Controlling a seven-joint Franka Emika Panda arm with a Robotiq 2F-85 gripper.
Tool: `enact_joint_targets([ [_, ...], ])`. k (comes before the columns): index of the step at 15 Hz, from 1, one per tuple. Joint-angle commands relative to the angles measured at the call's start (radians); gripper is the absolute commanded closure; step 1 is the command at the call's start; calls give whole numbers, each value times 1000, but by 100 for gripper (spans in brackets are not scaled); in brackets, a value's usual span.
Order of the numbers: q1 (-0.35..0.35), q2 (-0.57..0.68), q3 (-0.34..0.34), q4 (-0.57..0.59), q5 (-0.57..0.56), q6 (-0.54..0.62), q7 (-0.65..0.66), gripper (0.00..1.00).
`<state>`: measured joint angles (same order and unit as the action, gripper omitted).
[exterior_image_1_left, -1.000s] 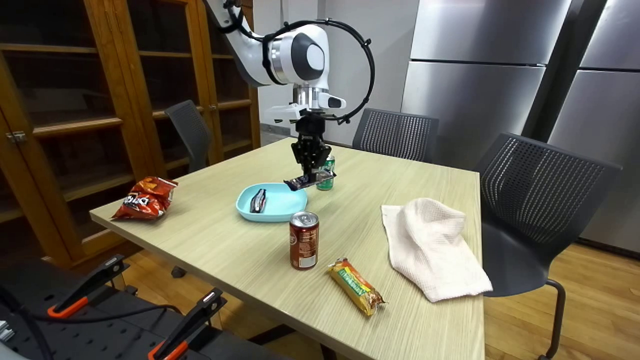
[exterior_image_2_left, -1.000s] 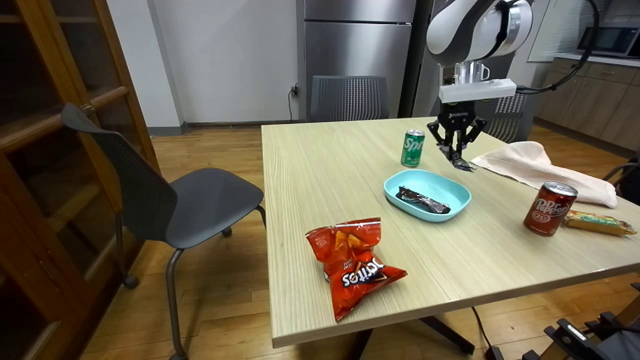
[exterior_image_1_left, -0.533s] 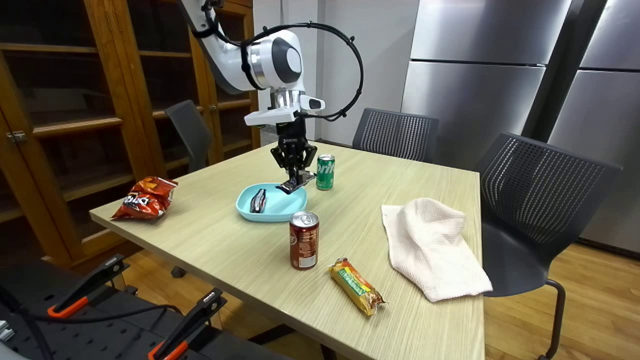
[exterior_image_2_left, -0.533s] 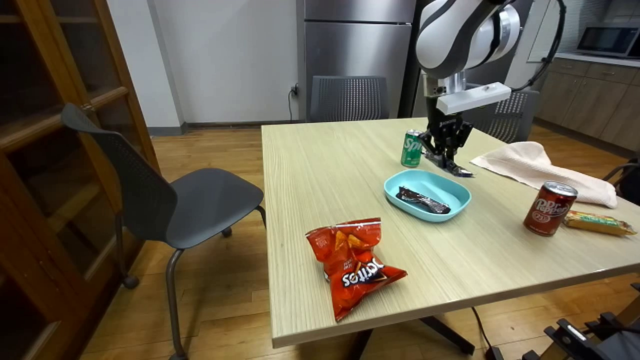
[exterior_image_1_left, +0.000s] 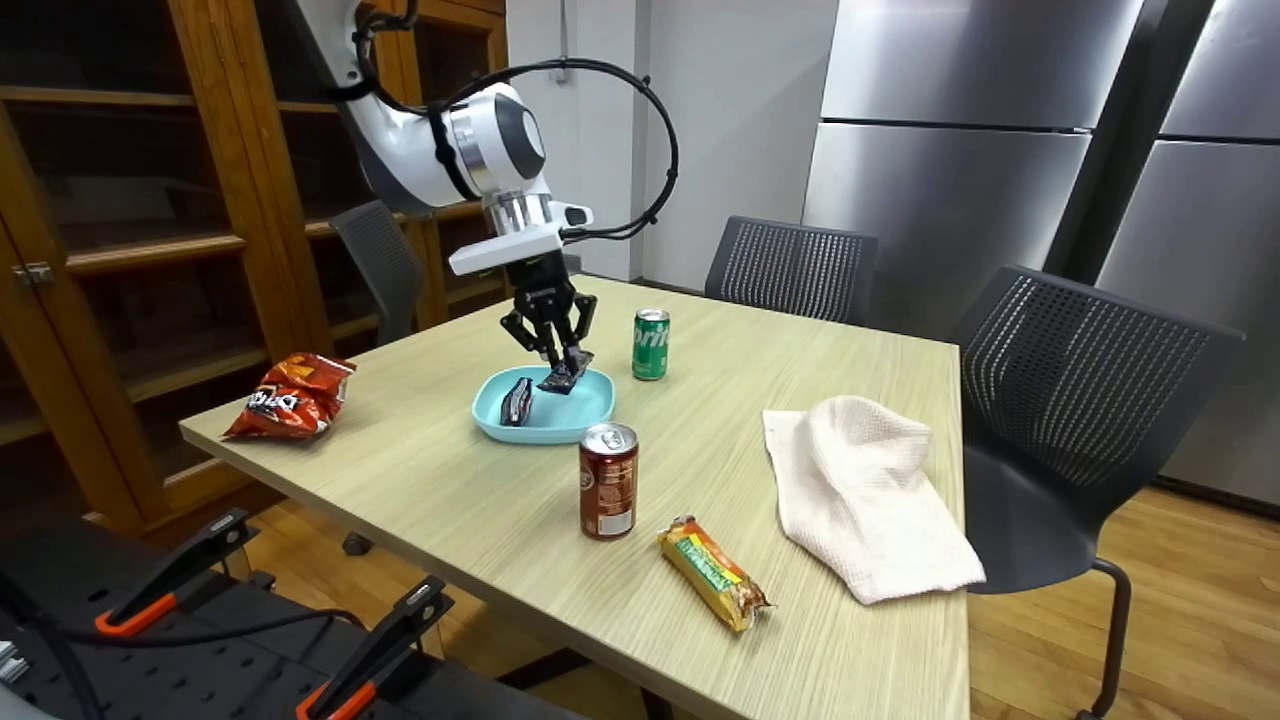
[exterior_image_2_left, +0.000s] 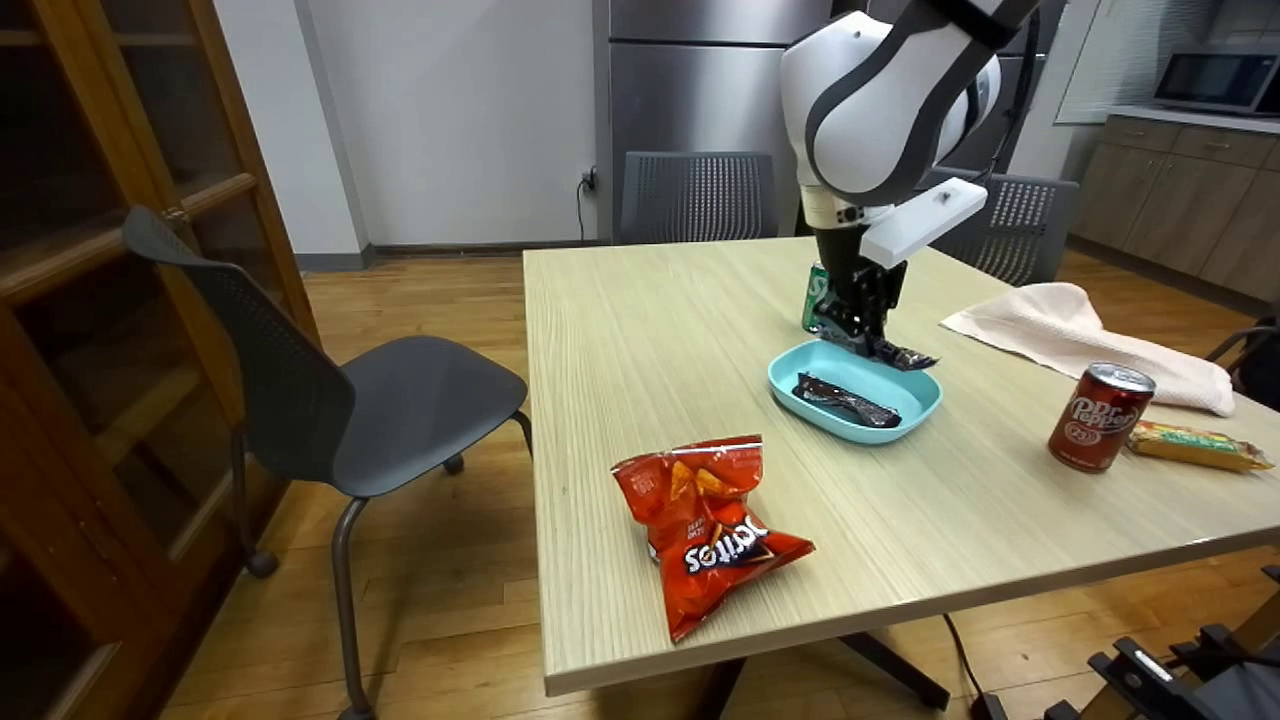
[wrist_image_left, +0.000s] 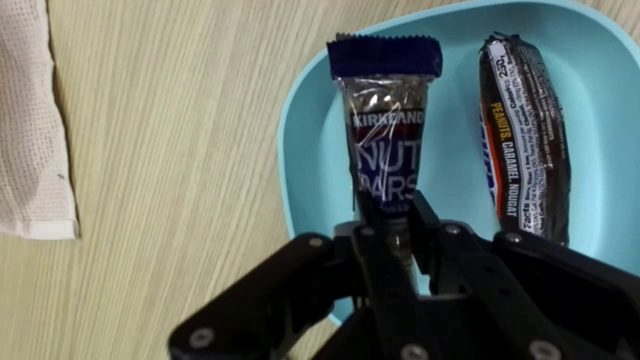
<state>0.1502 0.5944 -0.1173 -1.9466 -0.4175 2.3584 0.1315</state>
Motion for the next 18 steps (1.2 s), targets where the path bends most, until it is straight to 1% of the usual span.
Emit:
enact_joint_targets([
  [1,11,-45,10,-66,-56,44,-29,95],
  [5,16,-40,14,-95,-72,77,-38,95],
  [12,25,-34,16,-108,-71,97,-44,95],
  [13,27,-32,15,-105,-71,94,-42,90],
  [14,26,-31,17,-100,-68,89,-43,57],
  [15,25,-31,18,-97,-63,86,-43,57],
  [16,25,-34,17,-97,-59,83,-39,53],
  [18,21,-49,17,-102,-48,82,-28,39],
])
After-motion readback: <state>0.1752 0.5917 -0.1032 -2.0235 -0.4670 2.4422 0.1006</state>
